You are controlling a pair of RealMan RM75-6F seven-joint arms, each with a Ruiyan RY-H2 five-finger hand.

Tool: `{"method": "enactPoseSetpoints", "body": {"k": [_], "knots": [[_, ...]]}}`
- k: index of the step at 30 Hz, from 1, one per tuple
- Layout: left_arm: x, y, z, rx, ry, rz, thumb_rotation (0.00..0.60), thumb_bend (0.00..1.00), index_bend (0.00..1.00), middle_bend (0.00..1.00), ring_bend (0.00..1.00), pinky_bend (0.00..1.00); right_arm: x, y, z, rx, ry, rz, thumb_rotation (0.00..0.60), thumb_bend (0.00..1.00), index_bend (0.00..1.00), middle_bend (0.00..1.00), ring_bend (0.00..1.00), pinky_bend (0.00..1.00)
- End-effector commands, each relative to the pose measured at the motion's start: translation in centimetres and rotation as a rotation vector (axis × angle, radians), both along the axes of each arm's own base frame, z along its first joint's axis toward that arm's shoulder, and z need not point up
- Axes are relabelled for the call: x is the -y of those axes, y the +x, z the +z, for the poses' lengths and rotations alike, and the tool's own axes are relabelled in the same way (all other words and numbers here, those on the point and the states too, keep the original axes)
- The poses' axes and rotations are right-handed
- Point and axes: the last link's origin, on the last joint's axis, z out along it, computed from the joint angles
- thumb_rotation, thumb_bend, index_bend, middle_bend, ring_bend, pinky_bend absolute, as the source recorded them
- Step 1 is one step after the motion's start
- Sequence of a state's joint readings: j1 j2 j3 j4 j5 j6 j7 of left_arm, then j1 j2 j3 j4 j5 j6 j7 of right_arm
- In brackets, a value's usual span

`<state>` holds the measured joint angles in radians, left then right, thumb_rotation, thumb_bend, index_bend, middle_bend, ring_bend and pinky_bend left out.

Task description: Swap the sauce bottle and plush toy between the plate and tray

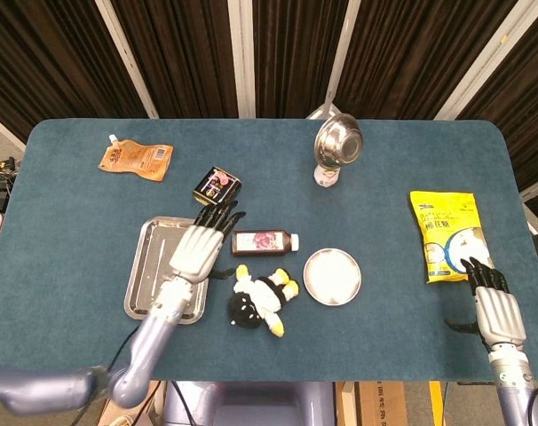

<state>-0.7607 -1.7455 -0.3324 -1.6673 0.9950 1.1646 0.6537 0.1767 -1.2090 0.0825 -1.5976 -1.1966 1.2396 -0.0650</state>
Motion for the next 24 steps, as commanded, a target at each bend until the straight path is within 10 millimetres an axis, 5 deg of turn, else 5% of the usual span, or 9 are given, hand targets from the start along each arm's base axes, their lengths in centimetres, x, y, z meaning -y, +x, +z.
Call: {"method": "enactPoseSetpoints", "body": {"k": [1, 17, 21, 24], "knots": [[-2.3, 3.7, -3.9, -0.050, -0.036, 0.059, 0.600, 0.00, 0.12, 0.00, 0.00, 0.00, 0.1, -0.1, 0.1, 0.001, -0.009, -0.006, 0.600, 0.02, 0.03, 0.00, 0.00, 0.00], [-3.8, 2.9, -10.7, -0.206, -0.104, 0.089, 0.600, 0.03, 0.15, 0.01, 0.00, 0.01, 0.4, -0.8, 0.5, 0.019, -0.017, -0.022, 0.600, 0.02, 0.03, 0.00, 0.00, 0.00], [-3.8, 2.8, -11.7, -0.191, -0.134, 0.077, 0.600, 0.24, 0.21, 0.13, 0.09, 0.18, 0.4, -0.8, 0.5, 0.020, -0.017, -0.021, 0.600, 0.02, 0.03, 0.00, 0.00, 0.00], [-3.8, 2.9, -11.9, -0.176, -0.121, 0.040, 0.600, 0.51, 0.29, 0.29, 0.26, 0.37, 0.4, -0.6, 0.6, 0.023, -0.028, -0.014, 0.600, 0.02, 0.04, 0.00, 0.00, 0.00]]}}
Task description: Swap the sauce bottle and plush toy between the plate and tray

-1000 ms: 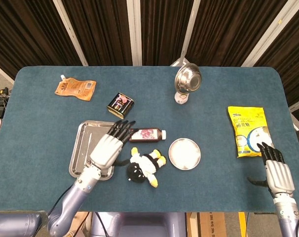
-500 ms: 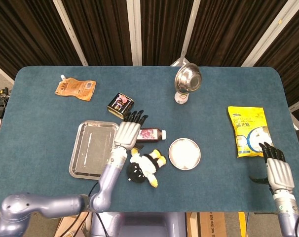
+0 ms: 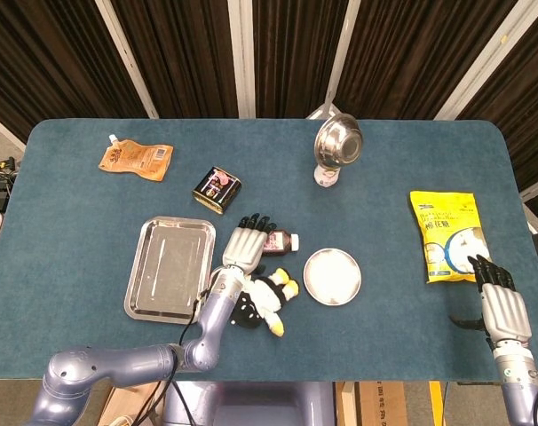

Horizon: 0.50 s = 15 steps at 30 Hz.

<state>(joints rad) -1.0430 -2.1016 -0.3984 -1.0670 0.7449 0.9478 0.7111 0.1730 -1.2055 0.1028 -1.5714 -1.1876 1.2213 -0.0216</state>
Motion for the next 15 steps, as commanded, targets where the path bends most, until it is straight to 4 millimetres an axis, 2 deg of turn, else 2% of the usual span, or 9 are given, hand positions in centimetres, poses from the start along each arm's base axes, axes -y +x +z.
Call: {"method": "enactPoseSetpoints", "body": {"k": [1, 3, 5, 11, 15], "knots": [[0.1, 0.3, -0.5, 0.017, 0.014, -0.053, 0.600, 0.60, 0.34, 0.36, 0.33, 0.45, 0.0, 0.1, 0.1, 0.003, -0.010, 0.004, 0.600, 0.02, 0.04, 0.00, 0.00, 0.00], [-0.1, 0.3, -0.4, 0.025, 0.051, -0.075, 0.600, 0.73, 0.40, 0.47, 0.44, 0.57, 0.0, 0.1, 0.1, 0.005, -0.015, 0.004, 0.600, 0.02, 0.04, 0.00, 0.00, 0.00], [-0.3, 0.3, -0.1, 0.018, 0.094, -0.102, 0.600, 0.80, 0.45, 0.54, 0.50, 0.64, 0.0, 0.1, 0.1, 0.010, -0.016, 0.004, 0.600, 0.02, 0.04, 0.00, 0.00, 0.00], [-0.8, 0.8, 1.4, 0.037, 0.196, -0.147, 0.600, 0.84, 0.48, 0.57, 0.54, 0.67, 0.0, 0.2, -0.1, 0.020, -0.017, 0.010, 0.600, 0.02, 0.04, 0.00, 0.00, 0.00], [-0.8, 1.6, 4.2, 0.098, 0.234, -0.165, 0.600, 0.84, 0.48, 0.55, 0.53, 0.65, 0.0, 0.1, -0.1, 0.021, -0.018, 0.006, 0.600, 0.02, 0.05, 0.00, 0.00, 0.00]]}}
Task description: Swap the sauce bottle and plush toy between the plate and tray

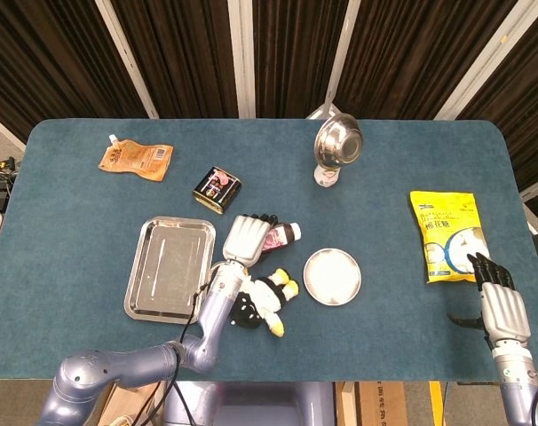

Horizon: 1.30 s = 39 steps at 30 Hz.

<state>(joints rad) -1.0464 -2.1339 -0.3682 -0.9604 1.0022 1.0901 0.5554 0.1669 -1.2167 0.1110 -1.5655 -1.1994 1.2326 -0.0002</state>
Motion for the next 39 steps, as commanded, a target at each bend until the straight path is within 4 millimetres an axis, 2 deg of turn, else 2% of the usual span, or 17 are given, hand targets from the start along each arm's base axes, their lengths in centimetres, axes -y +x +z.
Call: {"method": "enactPoseSetpoints", "body": {"k": [1, 3, 5, 9, 12, 17, 22, 31, 34, 39], "knots": [[0.1, 0.8, 3.5, 0.076, 0.043, -0.028, 0.600, 0.84, 0.48, 0.55, 0.52, 0.65, 0.0, 0.0, -0.1, -0.001, 0.003, -0.002, 0.600, 0.02, 0.05, 0.00, 0.00, 0.00], [0.3, 0.3, 5.9, 0.084, 0.063, -0.034, 0.600, 0.83, 0.48, 0.54, 0.51, 0.64, -0.1, 0.1, -0.1, 0.001, 0.006, -0.003, 0.600, 0.02, 0.05, 0.00, 0.00, 0.00], [0.7, -1.3, 8.5, 0.067, 0.072, -0.031, 0.600, 0.83, 0.48, 0.53, 0.50, 0.64, -0.1, 0.2, -0.2, 0.000, 0.009, 0.001, 0.600, 0.02, 0.05, 0.00, 0.00, 0.00], [2.3, -6.3, 12.8, 0.084, 0.011, 0.048, 0.600, 0.82, 0.48, 0.53, 0.49, 0.63, -0.2, 0.4, -0.5, -0.007, 0.014, 0.002, 0.600, 0.02, 0.05, 0.00, 0.00, 0.00], [2.6, -9.4, 14.1, 0.105, -0.035, 0.086, 0.600, 0.81, 0.48, 0.52, 0.48, 0.63, -0.2, 0.5, -0.7, -0.013, 0.014, 0.001, 0.600, 0.02, 0.05, 0.00, 0.00, 0.00], [1.9, -14.2, 14.0, 0.079, -0.172, 0.122, 0.600, 0.79, 0.47, 0.51, 0.47, 0.62, -0.3, 0.7, -0.9, -0.025, 0.009, 0.002, 0.600, 0.02, 0.05, 0.00, 0.00, 0.00], [1.3, -17.3, 13.1, 0.021, -0.242, 0.129, 0.600, 0.77, 0.48, 0.51, 0.45, 0.61, -0.3, 0.7, -0.9, -0.037, 0.003, -0.007, 0.600, 0.02, 0.05, 0.00, 0.00, 0.00], [0.8, -19.6, 10.6, -0.025, -0.346, 0.132, 0.600, 0.71, 0.46, 0.45, 0.38, 0.55, -0.3, 0.7, -0.9, -0.038, -0.002, -0.014, 0.600, 0.02, 0.05, 0.00, 0.00, 0.00], [0.8, -19.8, 10.5, -0.066, -0.354, 0.114, 0.600, 0.62, 0.44, 0.39, 0.32, 0.49, -0.3, 0.6, -1.0, -0.038, 0.000, -0.017, 0.600, 0.02, 0.05, 0.00, 0.00, 0.00], [1.0, -20.1, 10.7, -0.165, -0.381, 0.104, 0.600, 0.36, 0.31, 0.14, 0.14, 0.36, -0.3, 0.6, -0.9, -0.040, 0.000, -0.021, 0.600, 0.02, 0.05, 0.00, 0.00, 0.00]]}}
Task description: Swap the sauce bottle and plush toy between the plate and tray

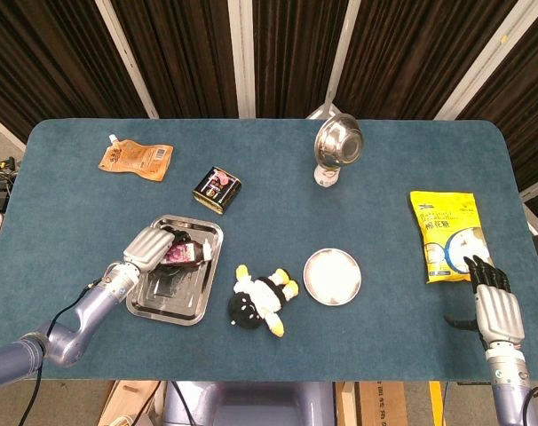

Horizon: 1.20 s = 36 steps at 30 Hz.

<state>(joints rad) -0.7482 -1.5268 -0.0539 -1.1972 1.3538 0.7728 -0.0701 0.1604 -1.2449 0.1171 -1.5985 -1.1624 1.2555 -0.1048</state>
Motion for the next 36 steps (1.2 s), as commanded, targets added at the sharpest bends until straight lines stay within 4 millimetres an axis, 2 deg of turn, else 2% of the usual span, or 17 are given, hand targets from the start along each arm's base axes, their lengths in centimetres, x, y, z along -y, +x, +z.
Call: {"method": "enactPoseSetpoints", "body": {"k": [1, 6, 12, 14, 15, 18, 19, 20, 22, 23, 27, 30, 36], "knots": [[0.2, 0.1, 0.2, -0.052, -0.019, -0.018, 0.600, 0.32, 0.30, 0.11, 0.12, 0.35, 0.0, 0.0, 0.0, -0.001, -0.001, 0.000, 0.600, 0.02, 0.05, 0.00, 0.00, 0.00], [0.5, 2.0, 2.0, -0.014, 0.029, -0.071, 0.600, 0.21, 0.24, 0.05, 0.02, 0.25, -0.1, 0.1, 0.0, -0.003, -0.005, 0.001, 0.600, 0.02, 0.05, 0.00, 0.00, 0.00], [1.8, 3.8, 6.3, -0.063, 0.133, -0.146, 0.600, 0.14, 0.18, 0.01, 0.00, 0.17, -0.1, 0.1, -0.1, -0.010, 0.003, -0.001, 0.600, 0.02, 0.05, 0.00, 0.00, 0.00], [2.9, 4.7, 8.8, -0.044, 0.214, -0.163, 0.600, 0.13, 0.18, 0.01, 0.00, 0.16, 0.0, 0.1, -0.2, -0.013, 0.004, 0.002, 0.600, 0.02, 0.05, 0.00, 0.00, 0.00], [3.9, 4.8, 12.0, -0.014, 0.338, -0.175, 0.600, 0.13, 0.18, 0.01, 0.00, 0.15, 0.0, 0.2, -0.2, -0.020, 0.006, 0.012, 0.600, 0.02, 0.05, 0.00, 0.00, 0.00], [7.2, 3.3, 15.6, -0.053, 0.474, -0.182, 0.600, 0.14, 0.18, 0.02, 0.00, 0.14, 0.3, 0.5, -0.5, -0.015, 0.014, 0.027, 0.600, 0.02, 0.06, 0.00, 0.00, 0.00], [8.5, 1.8, 16.9, -0.102, 0.535, -0.165, 0.600, 0.14, 0.18, 0.02, 0.00, 0.14, 0.6, 1.2, -0.9, -0.006, 0.035, 0.053, 0.600, 0.02, 0.06, 0.00, 0.00, 0.00], [9.3, 1.0, 17.4, -0.120, 0.562, -0.154, 0.600, 0.14, 0.18, 0.02, 0.00, 0.14, 0.9, 1.6, -1.1, -0.004, 0.051, 0.072, 0.600, 0.02, 0.07, 0.00, 0.00, 0.00], [10.8, -0.9, 17.9, -0.153, 0.590, -0.110, 0.600, 0.14, 0.18, 0.02, 0.00, 0.14, 1.6, 3.3, -1.8, 0.002, 0.099, 0.140, 0.600, 0.02, 0.07, 0.00, 0.00, 0.00], [11.6, -2.2, 18.1, -0.148, 0.600, -0.070, 0.600, 0.15, 0.18, 0.02, 0.00, 0.14, 2.1, 5.3, -2.4, 0.010, 0.140, 0.212, 0.600, 0.02, 0.07, 0.00, 0.00, 0.00], [13.0, -5.0, 18.2, -0.113, 0.607, -0.007, 0.600, 0.15, 0.18, 0.02, 0.00, 0.13, 3.1, 10.6, -3.5, 0.040, 0.228, 0.389, 0.600, 0.02, 0.07, 0.00, 0.00, 0.00], [13.8, -6.5, 17.8, -0.077, 0.602, 0.026, 0.600, 0.15, 0.18, 0.01, 0.00, 0.11, 3.4, 15.3, -4.8, 0.085, 0.335, 0.541, 0.600, 0.02, 0.07, 0.00, 0.00, 0.00], [14.4, -8.0, 16.6, -0.046, 0.577, 0.050, 0.600, 0.15, 0.18, 0.00, 0.00, 0.10, 2.6, 21.5, -7.4, 0.102, 0.497, 0.715, 0.600, 0.02, 0.07, 0.00, 0.00, 0.00]]}}
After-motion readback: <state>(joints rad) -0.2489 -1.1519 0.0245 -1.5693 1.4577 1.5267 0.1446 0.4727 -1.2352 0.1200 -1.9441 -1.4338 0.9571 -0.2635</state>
